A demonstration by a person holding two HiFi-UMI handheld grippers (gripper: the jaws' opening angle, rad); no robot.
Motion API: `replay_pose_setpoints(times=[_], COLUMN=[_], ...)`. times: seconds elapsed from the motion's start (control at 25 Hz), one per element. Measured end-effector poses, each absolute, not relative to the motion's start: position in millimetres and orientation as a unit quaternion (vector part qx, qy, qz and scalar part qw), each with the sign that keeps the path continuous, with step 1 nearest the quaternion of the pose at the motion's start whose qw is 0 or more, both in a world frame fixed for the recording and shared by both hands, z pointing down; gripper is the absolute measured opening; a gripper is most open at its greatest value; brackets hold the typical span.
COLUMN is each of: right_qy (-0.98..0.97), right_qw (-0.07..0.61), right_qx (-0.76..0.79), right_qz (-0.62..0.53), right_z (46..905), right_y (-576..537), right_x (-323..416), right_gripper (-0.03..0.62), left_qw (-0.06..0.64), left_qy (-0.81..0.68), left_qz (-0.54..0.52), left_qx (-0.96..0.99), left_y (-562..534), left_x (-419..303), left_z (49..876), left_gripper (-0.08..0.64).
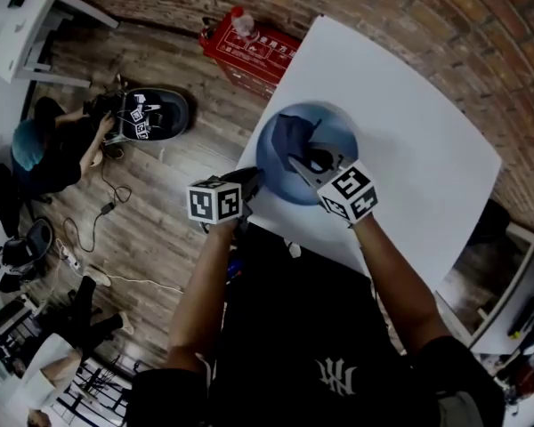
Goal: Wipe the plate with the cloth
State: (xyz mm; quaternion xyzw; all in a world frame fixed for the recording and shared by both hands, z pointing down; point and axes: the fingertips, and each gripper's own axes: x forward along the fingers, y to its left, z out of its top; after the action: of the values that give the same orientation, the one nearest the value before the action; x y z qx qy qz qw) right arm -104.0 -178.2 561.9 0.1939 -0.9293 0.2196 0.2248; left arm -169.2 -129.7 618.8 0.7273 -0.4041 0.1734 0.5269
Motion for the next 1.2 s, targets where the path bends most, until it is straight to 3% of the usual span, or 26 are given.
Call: replay_pose_setpoints(times=[0.2, 0.64, 1.2], right_qy=[-0.917, -0.911, -0.894], right_qw=[0.294, 0.345, 0.356], right_qx=[0.187, 0.164, 0.234], right_qz=[0.194, 0.156, 0.138], right_z=[597.4, 620.4, 627.1], right_y=[-179.3, -179.5, -210.8], right_x=[-119.0, -145.4, -136.1], right_gripper=[0.081, 0.081, 0.081], left_qw=[0.534, 0.522, 0.526], left_qy=[-0.397, -0.407, -0.397], left_qz=[0.172, 0.186, 0.171], left_qx=[0.726, 0.726, 0.732], left_y=[-127.0, -129.0, -125.5], left_x=[-163.9, -167.6, -162.6], left_z=[621.3, 620.7, 623.5], left_gripper=[0.063, 0.063, 0.063])
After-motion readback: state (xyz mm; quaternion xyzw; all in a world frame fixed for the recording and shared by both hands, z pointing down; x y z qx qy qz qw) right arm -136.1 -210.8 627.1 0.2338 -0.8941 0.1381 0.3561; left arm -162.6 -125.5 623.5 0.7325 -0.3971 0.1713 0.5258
